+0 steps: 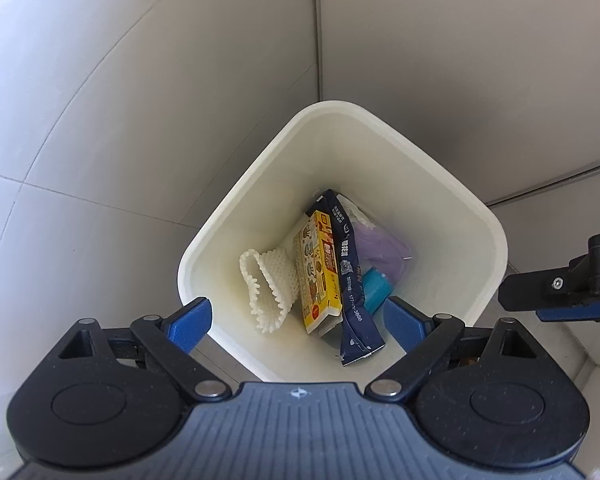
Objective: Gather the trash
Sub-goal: 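Open both tools to drop the curry box and wrapper into the bin, then raise both tools back up toward the counter, then grasp the green seasoning packet with the left tool while the right tool grasps the cabbage leaf, then lift the packet with the left tool while the right tool lifts the cabbage leaf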
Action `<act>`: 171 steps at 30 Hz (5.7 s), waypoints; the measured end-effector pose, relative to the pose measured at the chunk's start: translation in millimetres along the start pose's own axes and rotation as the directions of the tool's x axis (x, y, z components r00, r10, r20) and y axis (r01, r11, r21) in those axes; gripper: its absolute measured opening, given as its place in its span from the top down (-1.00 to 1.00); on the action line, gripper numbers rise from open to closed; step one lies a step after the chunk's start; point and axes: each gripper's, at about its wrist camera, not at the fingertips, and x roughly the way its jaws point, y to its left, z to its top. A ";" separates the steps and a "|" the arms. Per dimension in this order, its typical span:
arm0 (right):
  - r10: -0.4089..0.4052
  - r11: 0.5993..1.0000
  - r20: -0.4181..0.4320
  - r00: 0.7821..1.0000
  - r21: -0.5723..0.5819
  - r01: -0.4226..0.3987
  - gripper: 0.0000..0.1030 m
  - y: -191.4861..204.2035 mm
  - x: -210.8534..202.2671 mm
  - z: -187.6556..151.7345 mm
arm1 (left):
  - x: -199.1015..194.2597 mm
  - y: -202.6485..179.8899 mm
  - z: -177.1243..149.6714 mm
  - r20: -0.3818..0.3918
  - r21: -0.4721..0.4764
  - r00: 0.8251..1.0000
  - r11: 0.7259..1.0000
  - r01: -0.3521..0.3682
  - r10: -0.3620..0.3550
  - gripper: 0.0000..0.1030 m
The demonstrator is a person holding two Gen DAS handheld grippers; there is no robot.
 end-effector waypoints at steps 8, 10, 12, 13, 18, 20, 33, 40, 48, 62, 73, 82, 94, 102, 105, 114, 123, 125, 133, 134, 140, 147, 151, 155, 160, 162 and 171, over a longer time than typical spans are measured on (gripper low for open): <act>0.016 0.999 0.019 1.000 -0.028 -0.015 0.02 -2.5 -17.9 -10.9 | -9.5 -6.0 -5.4 0.013 -0.022 1.000 1.000 -0.004 0.005 -0.79; 0.018 0.999 0.017 1.000 -0.032 -0.018 0.02 -3.2 -21.0 -14.0 | -13.2 -6.5 -7.4 0.021 -0.024 1.000 1.000 -0.002 0.002 -0.79; 0.024 0.999 0.021 1.000 -0.038 -0.023 0.02 -3.5 -26.0 -17.2 | -18.5 -7.7 -10.0 0.026 -0.029 1.000 1.000 -0.001 0.002 -0.79; 0.028 0.999 0.023 0.999 -0.042 -0.027 0.02 -3.9 -28.5 -19.2 | -22.3 -8.2 -11.0 0.028 -0.029 1.000 1.000 0.000 0.001 -0.79; 0.038 0.997 0.049 0.998 -0.071 -0.035 0.02 -2.1 -43.7 -28.0 | -35.3 -10.1 -15.0 0.047 -0.028 0.999 1.000 0.004 -0.003 -0.79; 0.045 0.996 0.068 0.997 -0.085 -0.039 0.02 -1.8 -52.7 -31.9 | -43.1 -10.4 -16.4 0.058 -0.032 0.998 0.999 0.008 -0.006 -0.80; 0.100 0.978 0.205 0.974 -0.202 -0.058 -0.15 3.9 -115.6 -61.1 | -98.4 -4.7 -20.4 0.167 -0.086 0.986 0.996 0.035 -0.020 -0.90; 0.132 0.962 0.319 0.939 -0.271 -0.044 -0.25 15.5 -155.2 -71.8 | -134.9 -3.0 -16.8 0.259 -0.090 0.966 0.995 0.046 -0.021 -0.95; 0.147 0.903 0.518 0.843 -0.419 0.100 -0.49 40.5 -202.0 -70.5 | -176.0 -3.6 8.6 0.376 -0.084 0.926 0.995 0.057 -0.022 -0.98; 0.187 0.842 0.716 0.673 -0.470 0.266 -0.77 44.1 -240.2 -14.4 | -211.9 -51.1 94.6 0.553 0.039 0.825 0.993 0.112 -0.115 -0.98; 0.150 0.789 0.758 0.635 -0.478 0.385 -0.79 47.5 -239.4 37.5 | -205.9 -86.6 179.2 0.596 0.100 0.786 0.987 0.129 -0.163 -0.98; 0.165 0.761 0.727 0.667 -0.524 0.382 -0.79 49.8 -227.6 71.9 | -187.0 -108.4 240.2 0.575 0.122 0.787 0.975 0.188 -0.224 -0.94; 0.187 0.746 0.697 0.692 -0.560 0.361 -0.88 42.6 -218.7 91.2 | -164.4 -119.8 277.7 0.524 0.153 0.807 0.962 0.225 -0.272 -0.61; 0.162 0.675 0.761 0.628 -0.550 0.493 -0.86 51.8 -216.6 84.4 | -163.0 -128.8 289.3 0.533 0.184 0.795 0.957 0.224 -0.288 -0.44; 0.154 0.708 0.732 0.664 -0.551 0.443 -0.86 51.6 -217.7 95.7 | -162.3 -135.9 291.0 0.541 0.203 0.793 0.959 0.200 -0.280 -0.28; 0.137 0.730 0.730 0.669 -0.531 0.430 -0.86 47.4 -215.8 104.9 | -160.4 -152.5 291.4 0.562 0.242 0.794 0.964 0.111 -0.232 -0.11; 0.164 0.713 0.735 0.658 -0.549 0.435 -0.63 49.1 -212.6 98.5 | -162.1 -149.9 291.2 0.584 0.203 0.785 0.974 0.104 -0.206 0.42; 0.178 0.707 0.731 0.658 -0.560 0.432 -0.50 49.8 -212.5 96.4 | -162.5 -147.7 291.0 0.589 0.184 0.784 0.977 0.107 -0.197 0.67; 0.202 0.710 0.709 0.676 -0.581 0.398 0.60 53.3 -215.7 92.6 | -164.3 -146.5 289.2 0.592 0.123 0.790 0.986 0.109 -0.161 1.00; 0.202 0.722 0.715 0.670 -0.570 0.391 0.62 50.9 -217.8 92.4 | -164.9 -145.7 288.5 0.591 0.120 0.789 0.986 0.118 -0.166 1.00; 0.174 0.774 0.762 0.624 -0.498 0.392 0.72 34.3 -238.5 93.1 | -169.2 -143.0 285.9 0.584 0.131 0.790 0.982 0.136 -0.187 1.00; 0.129 0.828 0.791 0.598 -0.417 0.374 0.73 11.2 -254.3 103.0 | -168.7 -139.3 288.3 0.576 0.102 0.791 0.978 0.179 -0.205 0.43; 0.114 0.850 0.788 0.604 -0.392 0.352 0.73 1.3 -254.8 108.8 | -166.2 -143.0 289.6 0.557 0.101 0.800 0.975 0.200 -0.222 0.48; 0.116 0.856 0.785 0.609 -0.390 0.340 0.73 -2.0 -252.5 108.6 | -166.5 -149.8 291.5 0.541 0.099 0.812 0.975 0.197 -0.219 0.94; 0.114 0.856 0.787 0.606 -0.388 0.343 0.73 -0.9 -249.5 105.4 | -168.2 -153.2 288.6 0.558 0.061 0.810 0.982 0.179 -0.182 1.00; 0.112 0.862 0.791 0.602 -0.379 0.337 0.73 -2.6 -251.0 106.3 | -171.6 -153.6 282.4 0.584 0.056 0.792 0.982 0.179 -0.177 1.00; 0.071 0.900 0.807 0.586 -0.305 0.311 0.73 -18.6 -265.9 115.9 | -171.8 -150.0 254.9 0.571 0.023 0.805 0.983 0.184 -0.164 1.00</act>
